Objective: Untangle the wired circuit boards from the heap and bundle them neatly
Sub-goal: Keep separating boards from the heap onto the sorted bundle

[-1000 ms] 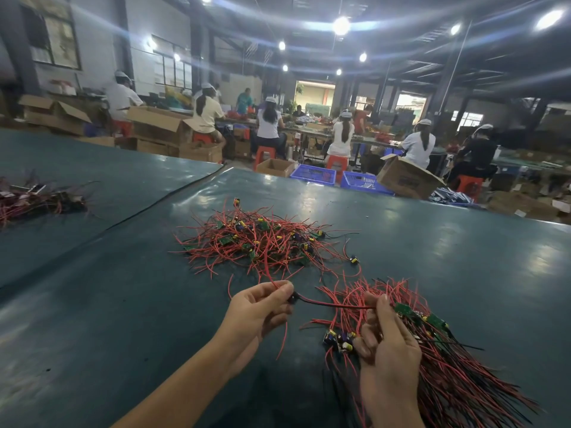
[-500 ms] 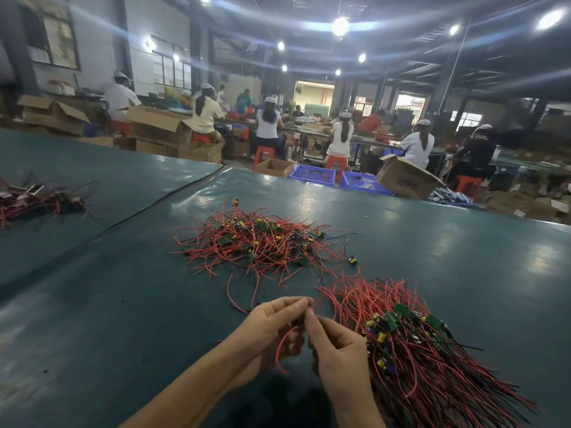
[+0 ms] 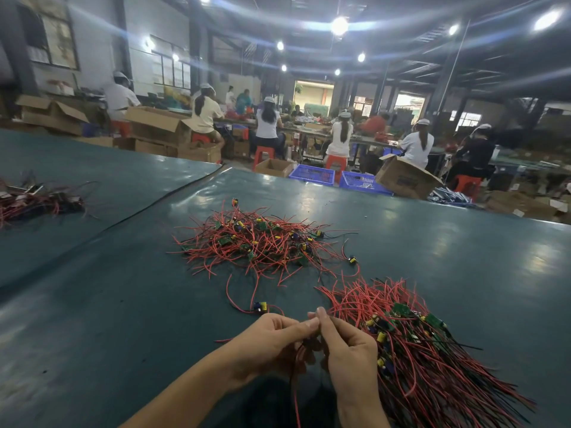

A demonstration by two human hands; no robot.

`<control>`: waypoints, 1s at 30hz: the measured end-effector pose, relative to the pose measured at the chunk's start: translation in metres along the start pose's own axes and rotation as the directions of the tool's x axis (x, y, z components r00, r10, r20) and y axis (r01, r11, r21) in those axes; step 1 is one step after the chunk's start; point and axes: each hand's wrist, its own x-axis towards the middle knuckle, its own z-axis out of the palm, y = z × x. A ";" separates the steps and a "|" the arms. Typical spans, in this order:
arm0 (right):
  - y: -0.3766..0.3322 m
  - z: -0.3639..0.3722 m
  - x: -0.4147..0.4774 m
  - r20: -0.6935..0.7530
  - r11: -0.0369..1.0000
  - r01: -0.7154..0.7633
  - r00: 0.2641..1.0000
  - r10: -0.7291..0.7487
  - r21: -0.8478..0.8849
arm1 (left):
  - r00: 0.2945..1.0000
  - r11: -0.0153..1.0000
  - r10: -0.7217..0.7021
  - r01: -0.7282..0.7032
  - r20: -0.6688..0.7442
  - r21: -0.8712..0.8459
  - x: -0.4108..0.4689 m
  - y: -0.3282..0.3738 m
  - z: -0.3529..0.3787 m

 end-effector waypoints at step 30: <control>-0.007 -0.012 0.009 -0.171 0.983 -0.144 0.972 0.162 0.114 | 0.998 0.992 0.056 -0.058 0.020 0.111 -0.002 0.004 -0.004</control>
